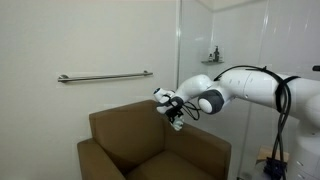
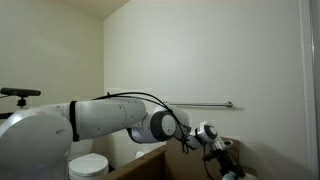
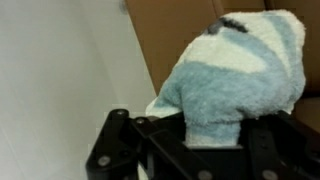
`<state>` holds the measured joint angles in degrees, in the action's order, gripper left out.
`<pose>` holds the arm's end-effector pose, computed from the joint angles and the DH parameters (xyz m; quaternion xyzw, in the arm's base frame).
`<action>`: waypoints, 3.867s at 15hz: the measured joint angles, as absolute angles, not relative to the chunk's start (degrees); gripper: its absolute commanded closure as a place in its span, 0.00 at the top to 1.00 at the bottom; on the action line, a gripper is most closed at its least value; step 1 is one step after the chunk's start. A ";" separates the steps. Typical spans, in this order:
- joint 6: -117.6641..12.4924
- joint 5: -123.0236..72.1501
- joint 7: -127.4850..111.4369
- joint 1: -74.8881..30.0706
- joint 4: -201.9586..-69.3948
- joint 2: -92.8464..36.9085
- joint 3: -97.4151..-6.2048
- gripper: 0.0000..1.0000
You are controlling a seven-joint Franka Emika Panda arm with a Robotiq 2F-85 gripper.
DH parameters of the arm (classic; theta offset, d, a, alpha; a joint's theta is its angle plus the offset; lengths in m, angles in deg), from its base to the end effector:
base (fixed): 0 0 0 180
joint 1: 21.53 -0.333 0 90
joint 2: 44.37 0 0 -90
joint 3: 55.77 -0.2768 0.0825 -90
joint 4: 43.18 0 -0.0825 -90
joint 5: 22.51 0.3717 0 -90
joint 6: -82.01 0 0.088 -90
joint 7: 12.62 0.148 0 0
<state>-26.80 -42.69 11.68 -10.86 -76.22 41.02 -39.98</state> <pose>0.6739 -0.2686 0.0386 0.9209 -0.2404 -0.0578 0.3014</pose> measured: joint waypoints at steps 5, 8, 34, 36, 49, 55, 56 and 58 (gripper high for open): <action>-24.32 -41.75 6.14 -8.84 -78.90 38.52 -42.66 0.05; -19.64 -41.72 5.37 -8.74 -82.82 35.75 -43.19 0.05; -25.09 -42.44 3.06 -10.32 -101.54 25.97 -43.71 0.04; -25.11 -42.14 3.06 -9.43 -102.27 26.80 -44.13 0.05; -21.44 -35.98 6.98 -8.40 -130.04 12.28 -42.08 0.05; -24.64 -36.89 6.92 -9.12 -134.88 8.64 -39.95 0.05; -25.15 -37.91 6.91 -9.89 -133.51 8.45 -39.66 0.05; -25.60 -40.44 6.91 -12.10 -129.83 7.68 -38.96 0.05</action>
